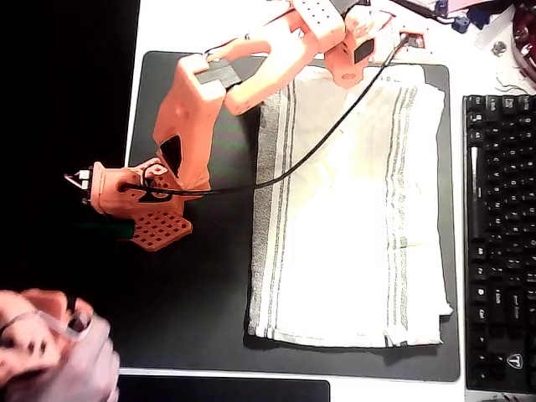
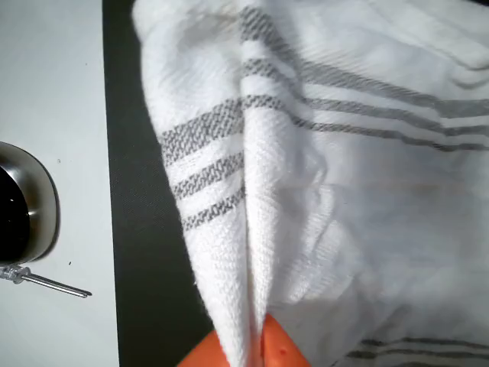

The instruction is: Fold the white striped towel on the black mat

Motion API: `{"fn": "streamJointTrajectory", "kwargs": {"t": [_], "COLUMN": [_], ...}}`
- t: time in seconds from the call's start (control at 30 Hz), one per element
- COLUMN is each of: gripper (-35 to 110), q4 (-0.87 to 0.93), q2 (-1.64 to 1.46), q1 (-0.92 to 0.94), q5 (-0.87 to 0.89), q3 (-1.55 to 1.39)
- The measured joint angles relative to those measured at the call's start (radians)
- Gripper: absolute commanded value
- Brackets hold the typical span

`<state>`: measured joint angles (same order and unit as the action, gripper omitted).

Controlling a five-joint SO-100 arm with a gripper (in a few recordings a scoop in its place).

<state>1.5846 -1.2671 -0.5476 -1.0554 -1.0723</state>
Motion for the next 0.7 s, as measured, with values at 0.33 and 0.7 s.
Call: {"fn": "streamJointTrajectory", "kwargs": {"t": [0.33, 0.7], "gripper": [0, 0], "q4": [0.087, 0.034], "q2": [-0.166, -0.256], "q1": [0.324, 0.773], "q5": [-0.172, -0.423], "q3": [0.031, -0.121]}}
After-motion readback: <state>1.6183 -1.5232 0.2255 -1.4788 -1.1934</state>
